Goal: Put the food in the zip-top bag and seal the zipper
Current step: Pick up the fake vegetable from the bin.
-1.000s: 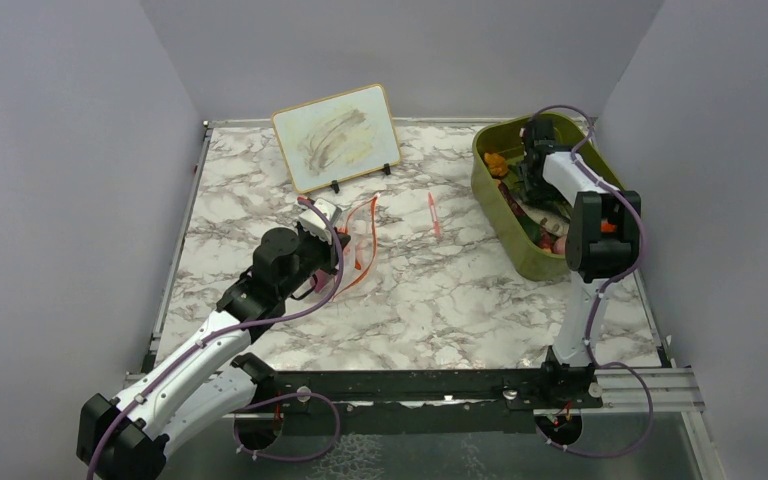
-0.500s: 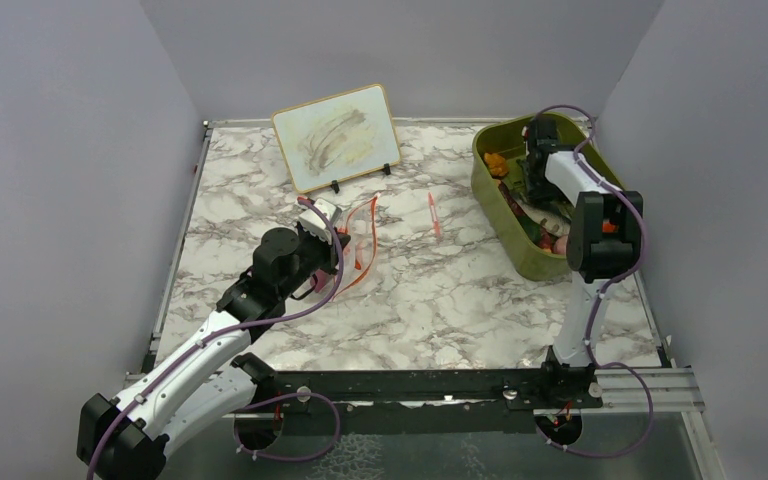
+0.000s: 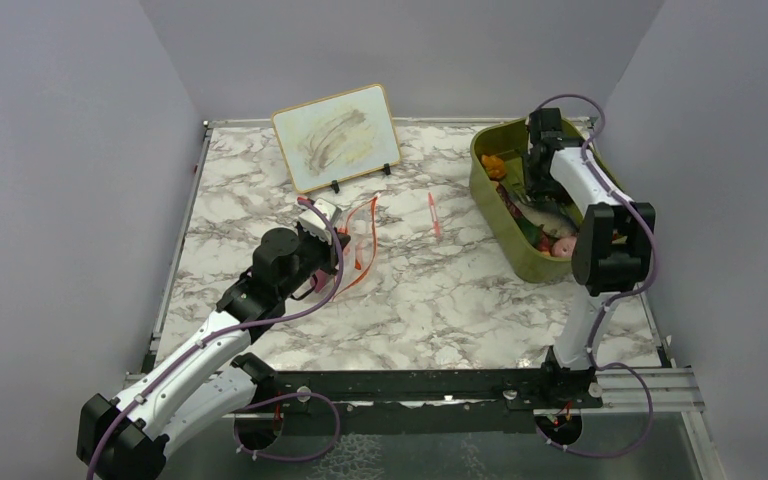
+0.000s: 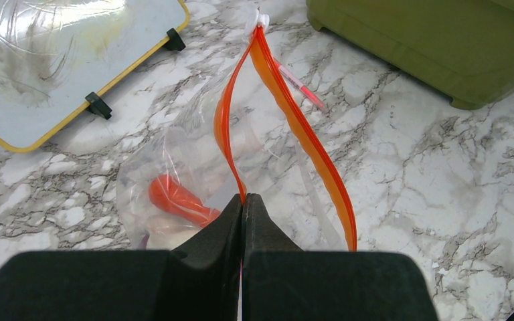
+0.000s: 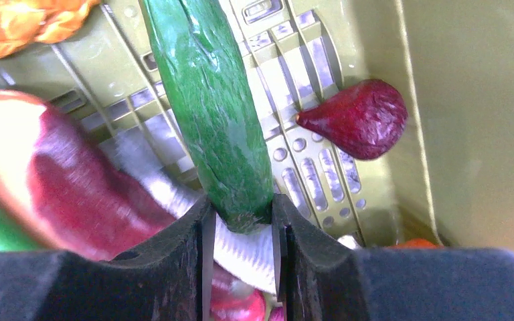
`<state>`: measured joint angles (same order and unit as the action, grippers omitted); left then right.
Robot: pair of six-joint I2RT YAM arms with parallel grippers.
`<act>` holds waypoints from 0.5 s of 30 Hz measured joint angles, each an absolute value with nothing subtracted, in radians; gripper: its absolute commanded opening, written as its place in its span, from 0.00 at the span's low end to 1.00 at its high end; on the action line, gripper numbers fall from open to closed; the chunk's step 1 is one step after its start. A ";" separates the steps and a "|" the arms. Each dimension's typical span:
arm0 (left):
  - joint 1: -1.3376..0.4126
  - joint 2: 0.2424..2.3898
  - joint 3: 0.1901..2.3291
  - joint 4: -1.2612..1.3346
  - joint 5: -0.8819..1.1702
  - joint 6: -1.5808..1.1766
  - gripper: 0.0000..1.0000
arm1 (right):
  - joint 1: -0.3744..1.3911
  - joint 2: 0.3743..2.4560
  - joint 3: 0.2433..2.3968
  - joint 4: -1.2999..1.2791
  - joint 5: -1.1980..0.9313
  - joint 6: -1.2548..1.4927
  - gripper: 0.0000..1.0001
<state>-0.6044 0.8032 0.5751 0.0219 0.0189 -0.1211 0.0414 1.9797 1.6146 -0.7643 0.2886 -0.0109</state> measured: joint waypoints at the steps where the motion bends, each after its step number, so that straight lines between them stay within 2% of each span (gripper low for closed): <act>1: -0.604 0.803 0.575 0.022 0.019 -0.121 0.00 | 0.046 1.962 1.615 -0.772 0.287 -0.003 0.17; 15: -0.604 0.808 0.573 0.025 0.019 -0.144 0.00 | 0.068 1.769 1.612 -0.861 0.256 0.061 0.17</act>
